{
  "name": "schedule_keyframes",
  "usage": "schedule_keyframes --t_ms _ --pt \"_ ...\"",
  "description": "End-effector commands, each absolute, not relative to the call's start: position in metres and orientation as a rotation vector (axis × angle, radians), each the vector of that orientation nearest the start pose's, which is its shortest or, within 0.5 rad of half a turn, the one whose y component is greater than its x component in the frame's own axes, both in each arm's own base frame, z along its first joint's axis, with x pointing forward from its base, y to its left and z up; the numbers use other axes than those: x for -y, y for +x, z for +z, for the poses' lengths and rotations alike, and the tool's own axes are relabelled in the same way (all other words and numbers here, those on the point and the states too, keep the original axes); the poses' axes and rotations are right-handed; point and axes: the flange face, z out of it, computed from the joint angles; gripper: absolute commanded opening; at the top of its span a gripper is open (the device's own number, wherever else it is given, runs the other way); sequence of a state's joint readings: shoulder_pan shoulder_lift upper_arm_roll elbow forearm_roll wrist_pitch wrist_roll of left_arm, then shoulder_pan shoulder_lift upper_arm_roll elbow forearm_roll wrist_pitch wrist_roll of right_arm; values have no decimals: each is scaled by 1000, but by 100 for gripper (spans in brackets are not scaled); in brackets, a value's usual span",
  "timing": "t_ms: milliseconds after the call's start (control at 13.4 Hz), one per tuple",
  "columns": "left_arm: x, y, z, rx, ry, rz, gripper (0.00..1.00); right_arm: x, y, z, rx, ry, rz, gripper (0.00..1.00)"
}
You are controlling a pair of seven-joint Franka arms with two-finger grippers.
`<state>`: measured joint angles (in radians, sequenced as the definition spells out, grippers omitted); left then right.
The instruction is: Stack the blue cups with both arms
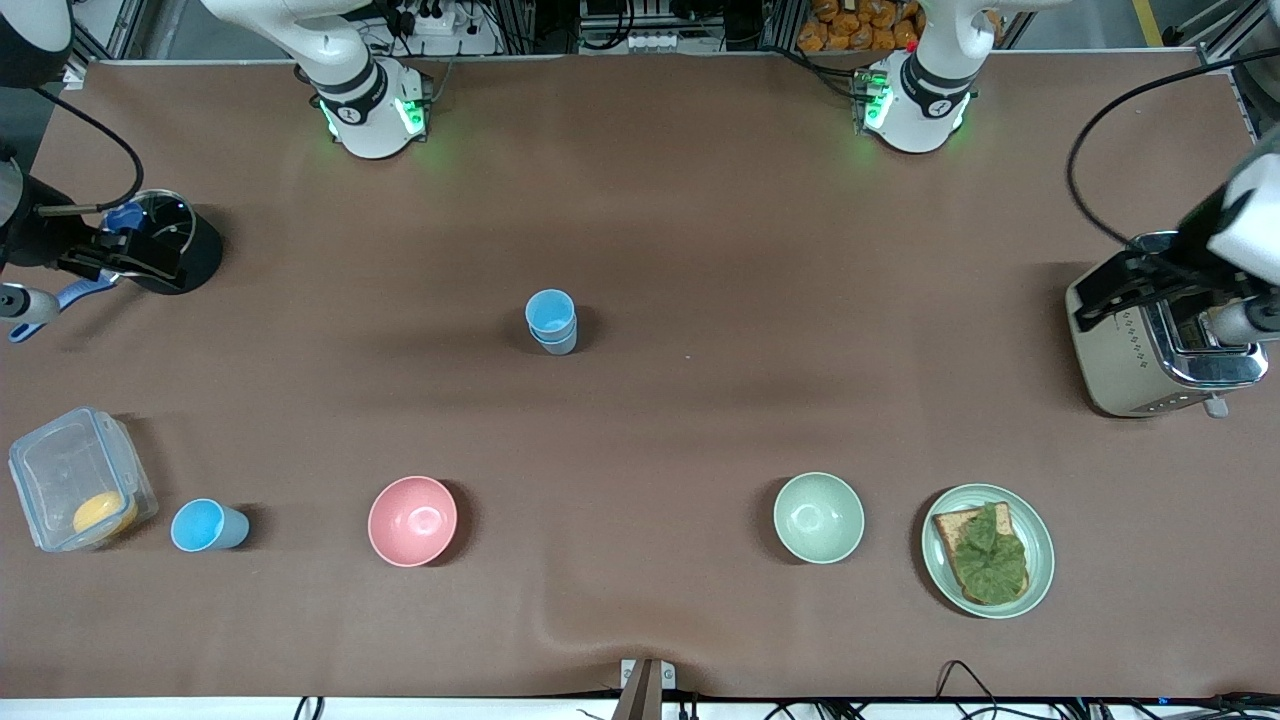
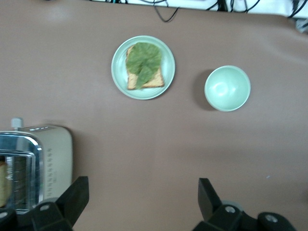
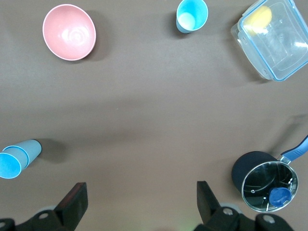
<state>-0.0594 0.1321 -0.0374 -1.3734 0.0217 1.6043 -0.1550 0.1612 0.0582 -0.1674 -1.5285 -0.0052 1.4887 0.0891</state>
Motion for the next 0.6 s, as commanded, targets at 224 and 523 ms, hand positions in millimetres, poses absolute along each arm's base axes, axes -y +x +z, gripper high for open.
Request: schedule_keyframes --t_ms 224,523 --pt "38 580 657 2 -3122 -139 100 -4 561 609 -143 -3169 154 100" --pt "38 580 655 12 -3120 -122 100 -3 561 609 -143 -3169 157 100"
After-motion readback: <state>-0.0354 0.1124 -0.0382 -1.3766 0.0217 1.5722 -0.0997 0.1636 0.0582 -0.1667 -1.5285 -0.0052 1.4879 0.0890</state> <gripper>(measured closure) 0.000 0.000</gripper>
